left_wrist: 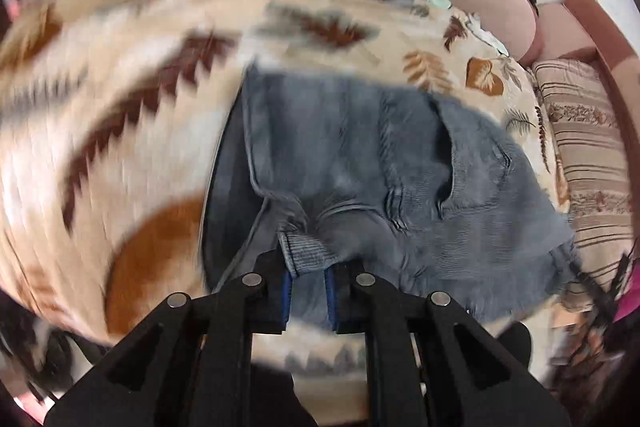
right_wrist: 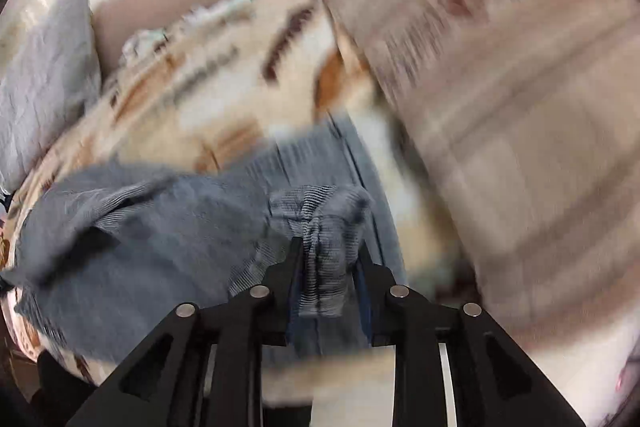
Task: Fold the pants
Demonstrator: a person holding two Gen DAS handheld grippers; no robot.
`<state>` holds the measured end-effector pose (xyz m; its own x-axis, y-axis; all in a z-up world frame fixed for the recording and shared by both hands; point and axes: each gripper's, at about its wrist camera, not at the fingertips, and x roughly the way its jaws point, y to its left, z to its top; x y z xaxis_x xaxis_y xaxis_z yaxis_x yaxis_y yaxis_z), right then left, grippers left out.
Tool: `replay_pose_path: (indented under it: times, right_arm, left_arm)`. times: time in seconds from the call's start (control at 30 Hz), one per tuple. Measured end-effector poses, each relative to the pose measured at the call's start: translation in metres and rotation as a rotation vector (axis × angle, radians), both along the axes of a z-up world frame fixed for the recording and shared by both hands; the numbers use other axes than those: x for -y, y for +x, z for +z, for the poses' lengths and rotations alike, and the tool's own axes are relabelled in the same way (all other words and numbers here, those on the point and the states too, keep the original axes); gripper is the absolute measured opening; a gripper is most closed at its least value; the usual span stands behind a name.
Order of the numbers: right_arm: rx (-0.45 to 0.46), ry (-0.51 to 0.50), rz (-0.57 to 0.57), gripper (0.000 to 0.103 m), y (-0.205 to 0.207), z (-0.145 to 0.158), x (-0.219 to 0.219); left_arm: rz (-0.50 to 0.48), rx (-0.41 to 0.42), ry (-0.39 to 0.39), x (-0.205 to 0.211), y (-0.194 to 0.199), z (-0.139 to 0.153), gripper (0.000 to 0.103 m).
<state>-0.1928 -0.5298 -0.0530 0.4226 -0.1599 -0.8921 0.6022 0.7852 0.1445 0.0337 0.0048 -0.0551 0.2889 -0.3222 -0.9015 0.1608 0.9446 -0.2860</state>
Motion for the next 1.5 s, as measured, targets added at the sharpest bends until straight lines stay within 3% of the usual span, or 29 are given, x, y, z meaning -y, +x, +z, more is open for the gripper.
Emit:
replay_pose_path:
  times: [0.07,0.17,0.2,0.23,0.3,0.43,0.67,0.73,0.77,0.8,0.83,0.87,0.93,1.0,1.07,1.13,1.2,1.3,1.4,1.47,1.5]
  right_arm:
    - [0.019,0.019,-0.020,0.029,-0.020,0.004,-0.006]
    - [0.063,-0.018,-0.050,0.045,-0.037,0.026,-0.012]
    - [0.086,-0.025,-0.062,0.047,-0.042,0.032,-0.013]
    - [0.112,-0.021,-0.075,0.053,-0.045,0.039,-0.013]
    - [0.181,0.034,-0.101,0.063,-0.047,0.047,-0.013]
    - [0.272,0.236,-0.105,0.064,-0.029,0.039,-0.014]
    - [0.290,0.475,-0.148,0.064,0.027,0.003,-0.013]
    - [0.277,0.530,-0.199,0.064,0.037,-0.011,-0.008]
    - [0.263,0.564,-0.242,0.064,0.040,-0.020,-0.004]
    - [0.253,0.587,-0.271,0.058,0.042,-0.025,0.000]
    - [0.242,0.601,-0.294,0.014,0.046,-0.030,0.003]
    - [0.231,0.604,-0.294,0.003,0.052,-0.027,0.007]
    - [0.288,0.571,-0.253,0.003,0.055,-0.003,0.011]
    - [0.418,0.479,-0.159,0.003,0.045,0.046,0.006]
    - [0.429,0.373,-0.091,0.004,0.030,0.072,-0.008]
    - [0.355,0.341,-0.081,0.004,0.014,0.060,-0.022]
    - [0.231,0.349,-0.078,0.005,-0.002,0.021,-0.036]
    - [0.096,0.457,-0.119,0.006,-0.023,-0.043,-0.049]
    - [0.107,0.490,-0.151,0.012,-0.037,-0.049,-0.049]
    - [0.169,0.448,-0.187,0.033,-0.050,-0.033,-0.039]
    - [0.197,0.423,-0.211,0.038,-0.059,-0.025,-0.033]
  left_arm:
    - [0.020,0.003,-0.028,-0.011,-0.009,0.005,0.011]
    - [0.061,0.019,-0.111,-0.026,-0.021,0.021,0.015]
    - [0.074,0.021,-0.155,-0.029,-0.025,0.026,0.024]
    - [0.082,0.022,-0.188,-0.029,-0.026,0.029,0.043]
    - [0.094,0.024,-0.235,-0.026,-0.028,0.028,0.063]
    - [0.080,-0.052,-0.249,-0.006,-0.019,0.011,0.064]
    - [0.109,-0.150,-0.245,0.020,-0.002,-0.016,0.064]
    - [0.132,-0.169,-0.235,0.023,0.006,-0.024,0.056]
    - [0.136,-0.175,-0.241,0.025,0.011,-0.026,0.042]
    - [0.137,-0.181,-0.243,0.026,0.019,-0.027,0.007]
    - [0.139,-0.183,-0.242,0.026,0.024,-0.026,0.008]
    - [0.145,-0.176,-0.253,0.025,0.028,-0.022,0.008]
    - [0.140,-0.136,-0.290,0.021,0.028,-0.004,0.008]
    - [0.103,-0.059,-0.305,0.017,0.019,0.020,0.008]
    - [0.075,-0.023,-0.291,0.013,0.009,0.030,0.008]
    - [0.051,-0.029,-0.260,0.006,-0.004,0.022,0.008]
    - [0.051,-0.081,-0.203,0.002,-0.009,-0.004,0.008]
    - [0.096,-0.190,-0.203,-0.009,-0.007,-0.038,0.009]
    - [0.099,-0.185,-0.249,-0.015,-0.008,-0.031,0.009]
    - [0.074,-0.152,-0.223,-0.012,-0.010,-0.023,0.010]
    - [0.061,-0.131,-0.190,-0.010,-0.013,-0.018,0.011]
